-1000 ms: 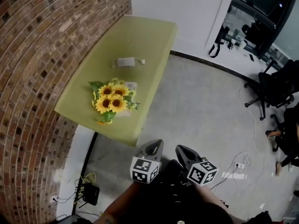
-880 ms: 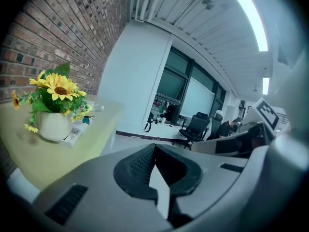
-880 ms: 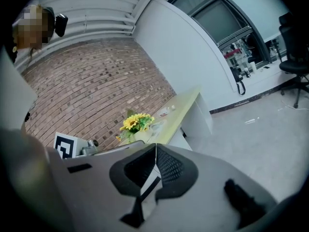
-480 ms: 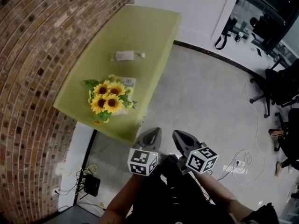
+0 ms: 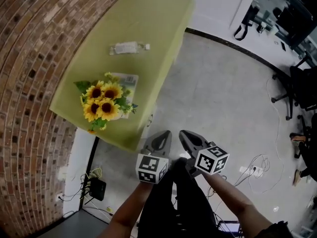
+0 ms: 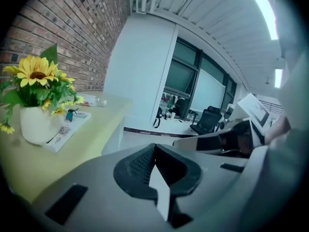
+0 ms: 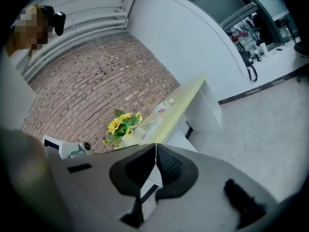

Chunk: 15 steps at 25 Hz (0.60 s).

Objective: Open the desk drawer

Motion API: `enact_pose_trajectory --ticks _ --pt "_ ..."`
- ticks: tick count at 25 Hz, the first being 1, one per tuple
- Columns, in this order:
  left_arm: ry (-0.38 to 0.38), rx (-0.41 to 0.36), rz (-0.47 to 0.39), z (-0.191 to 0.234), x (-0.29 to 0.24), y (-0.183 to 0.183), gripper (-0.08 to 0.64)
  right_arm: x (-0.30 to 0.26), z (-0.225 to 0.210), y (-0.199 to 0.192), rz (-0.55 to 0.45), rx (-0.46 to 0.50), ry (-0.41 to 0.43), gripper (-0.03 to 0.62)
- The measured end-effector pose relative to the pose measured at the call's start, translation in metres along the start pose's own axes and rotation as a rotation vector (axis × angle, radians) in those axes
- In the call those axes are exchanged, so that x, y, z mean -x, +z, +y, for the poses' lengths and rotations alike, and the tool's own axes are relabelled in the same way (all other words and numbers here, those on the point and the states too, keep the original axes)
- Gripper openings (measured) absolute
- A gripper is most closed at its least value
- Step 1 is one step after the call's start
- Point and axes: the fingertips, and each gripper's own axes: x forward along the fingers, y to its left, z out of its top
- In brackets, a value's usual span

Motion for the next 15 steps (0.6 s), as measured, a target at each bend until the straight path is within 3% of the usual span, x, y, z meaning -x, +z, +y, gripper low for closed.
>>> enact_pose_trajectory --ticks 8,15 --pt "0.1 0.065 0.001 0.031 -0.042 -0.044 0.009 -0.049 -0.053 -0.02 0.0 -0.075 0.04 0.014" --pt "0.107 0.084 0.033 0.057 -0.072 -0.095 0.009 -0.087 -0.091 -0.052 0.022 -0.101 0.065 0.014"
